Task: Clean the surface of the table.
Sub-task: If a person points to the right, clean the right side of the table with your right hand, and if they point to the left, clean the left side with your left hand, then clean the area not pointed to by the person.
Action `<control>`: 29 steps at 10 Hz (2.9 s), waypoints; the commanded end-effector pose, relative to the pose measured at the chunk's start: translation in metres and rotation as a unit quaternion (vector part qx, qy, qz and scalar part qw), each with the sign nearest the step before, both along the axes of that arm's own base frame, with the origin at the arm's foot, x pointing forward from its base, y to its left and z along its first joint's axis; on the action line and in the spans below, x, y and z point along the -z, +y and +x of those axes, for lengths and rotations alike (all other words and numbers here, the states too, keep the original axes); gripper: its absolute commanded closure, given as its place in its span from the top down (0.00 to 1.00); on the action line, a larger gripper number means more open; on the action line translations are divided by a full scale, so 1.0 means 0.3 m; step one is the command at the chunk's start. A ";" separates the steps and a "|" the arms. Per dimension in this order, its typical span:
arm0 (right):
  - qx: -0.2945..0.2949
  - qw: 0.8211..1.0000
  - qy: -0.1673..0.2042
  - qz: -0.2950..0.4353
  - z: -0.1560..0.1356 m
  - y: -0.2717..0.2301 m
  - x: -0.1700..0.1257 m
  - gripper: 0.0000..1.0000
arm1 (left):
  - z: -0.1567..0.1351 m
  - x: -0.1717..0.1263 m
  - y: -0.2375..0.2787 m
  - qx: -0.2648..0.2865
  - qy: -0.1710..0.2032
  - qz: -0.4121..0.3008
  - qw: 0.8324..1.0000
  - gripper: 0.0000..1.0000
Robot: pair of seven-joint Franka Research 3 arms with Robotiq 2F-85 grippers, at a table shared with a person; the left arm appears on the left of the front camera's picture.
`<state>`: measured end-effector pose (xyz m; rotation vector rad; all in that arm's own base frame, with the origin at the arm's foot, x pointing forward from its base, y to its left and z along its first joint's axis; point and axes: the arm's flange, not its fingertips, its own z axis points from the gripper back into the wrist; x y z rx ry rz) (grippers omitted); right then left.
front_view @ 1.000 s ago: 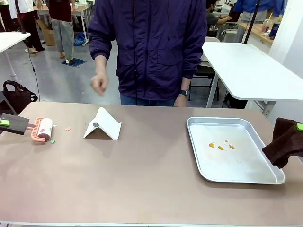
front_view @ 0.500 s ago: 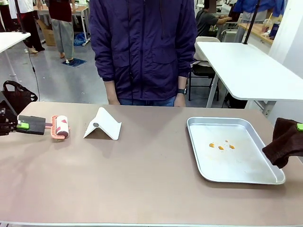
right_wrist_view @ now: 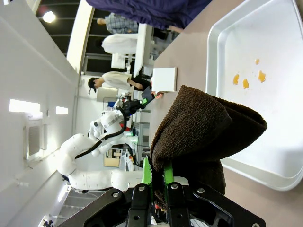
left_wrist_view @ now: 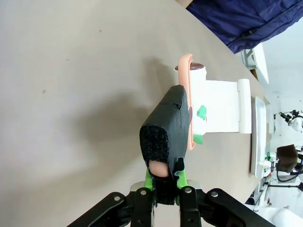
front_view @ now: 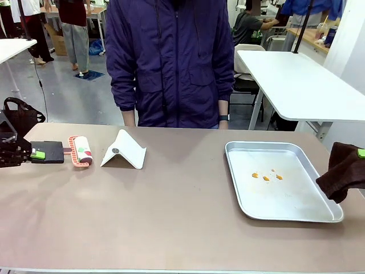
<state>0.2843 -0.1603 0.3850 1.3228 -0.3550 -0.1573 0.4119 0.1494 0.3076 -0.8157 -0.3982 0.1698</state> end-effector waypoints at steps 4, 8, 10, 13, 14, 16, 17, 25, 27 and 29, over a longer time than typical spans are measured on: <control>-0.004 1.000 0.003 0.001 -0.011 0.000 -0.023 0.00 | -0.004 -0.089 0.016 0.011 0.011 -0.076 0.997 0.20; -0.004 1.000 0.003 0.001 -0.011 0.000 -0.023 0.00 | -0.136 -0.311 0.177 0.064 0.010 -0.181 0.981 0.20; -0.004 1.000 0.003 0.001 -0.011 0.000 -0.023 0.00 | -0.224 -0.356 0.297 0.098 0.030 -0.197 0.975 0.20; -0.004 1.000 0.003 0.001 -0.011 0.000 -0.023 0.00 | -0.378 -0.353 0.480 0.136 0.063 -0.213 0.965 0.20; -0.004 1.000 0.003 0.001 -0.011 0.000 -0.023 0.00 | -0.422 -0.332 0.517 0.130 0.053 -0.219 0.965 0.20; -0.004 1.000 0.003 0.001 -0.011 0.000 -0.023 0.00 | -0.409 -0.345 0.469 0.116 0.066 -0.216 0.967 0.20; -0.004 1.000 0.003 0.001 -0.011 0.000 -0.023 0.00 | -0.409 -0.345 0.469 0.116 0.066 -0.216 0.967 0.20; -0.004 1.000 0.003 0.001 -0.011 0.000 -0.023 0.00 | -0.409 -0.345 0.469 0.116 0.066 -0.216 0.967 0.20; -0.004 1.000 0.003 0.001 -0.011 0.000 -0.023 0.00 | -0.409 -0.345 0.469 0.116 0.066 -0.216 0.967 0.20; -0.004 1.000 0.003 0.001 -0.011 0.000 -0.023 0.00 | -0.409 -0.345 0.469 0.116 0.066 -0.216 0.967 0.20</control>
